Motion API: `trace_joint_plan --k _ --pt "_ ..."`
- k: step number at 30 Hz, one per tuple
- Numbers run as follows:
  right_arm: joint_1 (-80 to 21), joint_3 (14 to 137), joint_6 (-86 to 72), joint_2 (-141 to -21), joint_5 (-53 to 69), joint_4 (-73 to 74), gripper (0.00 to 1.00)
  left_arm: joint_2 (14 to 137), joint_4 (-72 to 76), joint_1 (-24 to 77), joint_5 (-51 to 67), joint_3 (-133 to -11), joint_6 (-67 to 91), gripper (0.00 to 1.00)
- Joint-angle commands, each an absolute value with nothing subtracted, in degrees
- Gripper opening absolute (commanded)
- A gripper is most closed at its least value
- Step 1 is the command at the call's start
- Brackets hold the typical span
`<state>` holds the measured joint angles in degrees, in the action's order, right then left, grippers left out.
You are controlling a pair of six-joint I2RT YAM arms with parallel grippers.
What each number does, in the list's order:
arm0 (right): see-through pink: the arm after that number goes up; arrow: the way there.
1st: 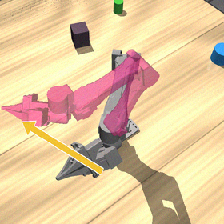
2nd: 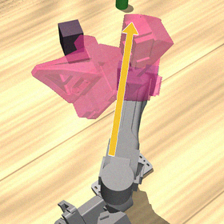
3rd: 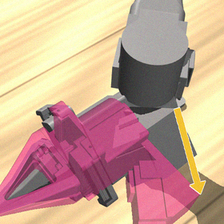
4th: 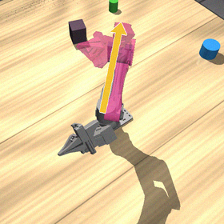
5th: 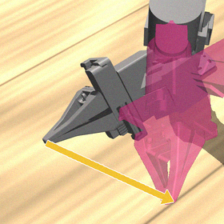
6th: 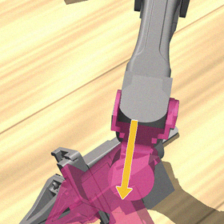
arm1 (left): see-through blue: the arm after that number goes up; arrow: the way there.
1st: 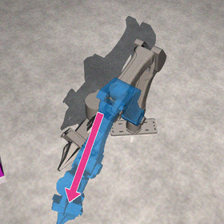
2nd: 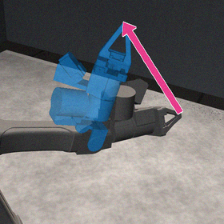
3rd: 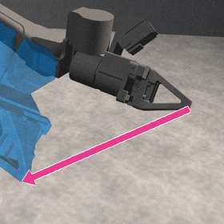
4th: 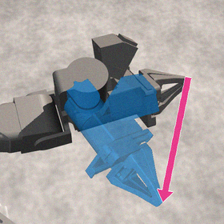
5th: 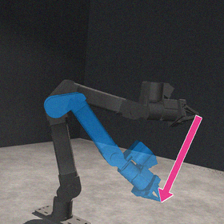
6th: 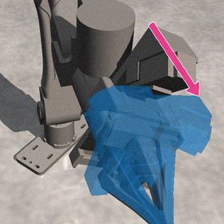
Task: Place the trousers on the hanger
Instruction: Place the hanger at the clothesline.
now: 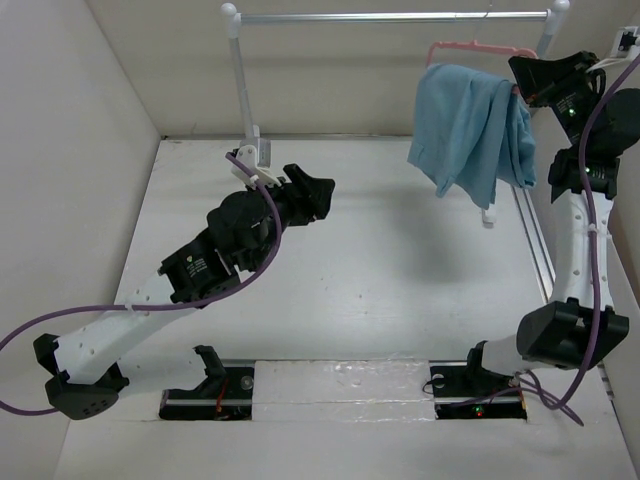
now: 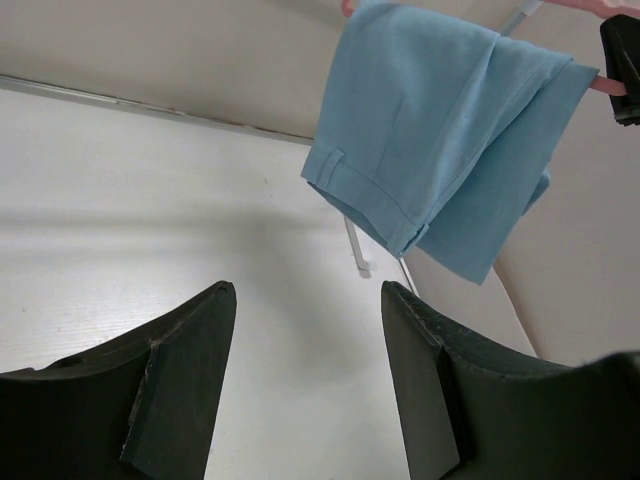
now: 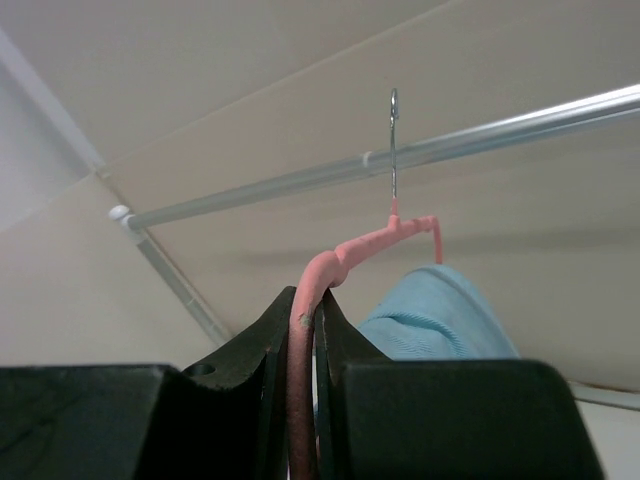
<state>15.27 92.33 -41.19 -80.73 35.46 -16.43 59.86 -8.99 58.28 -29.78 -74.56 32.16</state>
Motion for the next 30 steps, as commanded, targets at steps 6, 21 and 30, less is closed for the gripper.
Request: trace_joint_plan --k 6,21,30 --pt "19.77 93.95 -43.42 -80.77 29.71 -31.47 0.0 59.59 -9.4 58.18 -30.41 -75.24 31.81 0.55" --pt "19.78 88.17 -32.35 -82.97 24.97 -20.84 0.0 63.89 -8.7 58.18 -27.69 -72.95 33.05 0.58" --pt "19.78 80.95 -27.52 -77.88 26.46 -13.11 0.65 67.76 -9.31 58.18 -25.4 -74.09 33.31 0.77"
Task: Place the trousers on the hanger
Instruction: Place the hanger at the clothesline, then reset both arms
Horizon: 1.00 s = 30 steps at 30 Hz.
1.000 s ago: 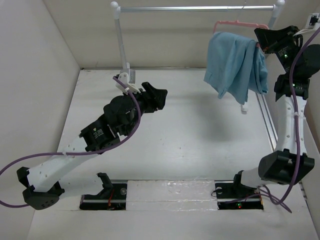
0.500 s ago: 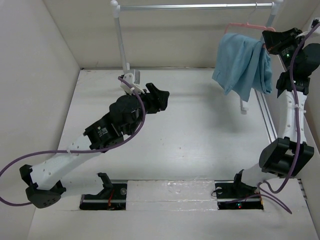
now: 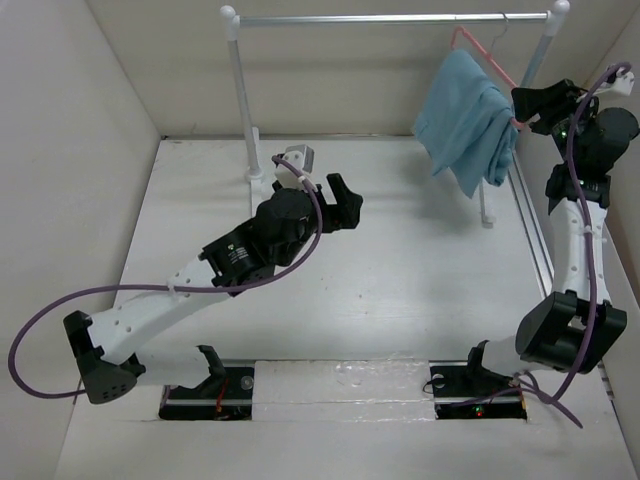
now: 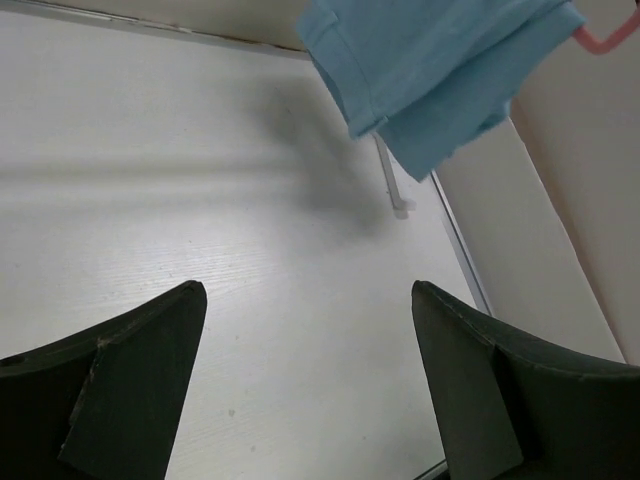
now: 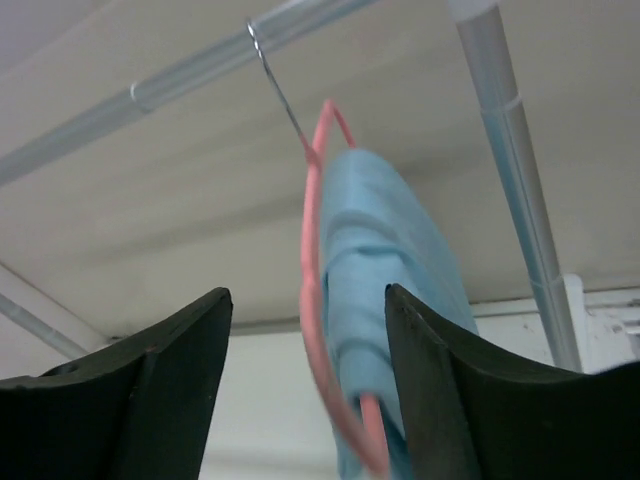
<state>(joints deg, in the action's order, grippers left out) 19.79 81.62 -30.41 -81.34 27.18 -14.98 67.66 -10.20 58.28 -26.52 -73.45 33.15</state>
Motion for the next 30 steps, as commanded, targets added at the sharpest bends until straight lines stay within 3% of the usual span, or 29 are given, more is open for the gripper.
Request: trace_joint_plan --k 1,3,4,9,10,14,18,26,30 --pt "19.78 81.9 -25.33 -77.35 26.46 -10.92 0.69 68.55 -9.75 58.18 -25.4 -74.27 33.48 0.8" --pt "19.78 83.75 -22.86 -76.2 25.93 -3.19 0.71 69.52 -11.41 58.18 -25.49 -75.14 33.57 0.86" --pt "20.38 84.8 -20.5 -75.85 25.49 -0.38 0.75 70.57 -12.21 58.18 -25.58 -75.49 33.57 0.95" --pt "20.39 89.65 -14.95 -70.86 23.2 13.88 0.7 72.42 -16.96 58.18 -26.28 -75.76 35.42 0.99" --pt "20.39 89.21 -14.33 -69.71 24.07 14.41 1.0 72.42 -16.88 58.18 -25.84 -75.41 35.25 0.99" --pt "15.48 80.8 -12.48 -62.68 28.73 14.76 1.0 71.72 -17.14 56.0 -20.94 -73.22 34.89 0.99" --pt "6.45 65.25 -10.03 -53.28 31.28 15.73 1.0 69.0 -14.76 50.03 -9.69 -63.67 34.18 0.99" --pt "1.14 36.07 -1.84 -38.61 27.86 31.64 1.0 60.47 -12.05 48.34 -5.02 -47.03 41.21 0.99" --pt "1.14 33.57 -3.78 -37.79 30.05 29.27 1.0 60.47 -8.35 48.34 -2.81 -44.73 42.27 0.99"
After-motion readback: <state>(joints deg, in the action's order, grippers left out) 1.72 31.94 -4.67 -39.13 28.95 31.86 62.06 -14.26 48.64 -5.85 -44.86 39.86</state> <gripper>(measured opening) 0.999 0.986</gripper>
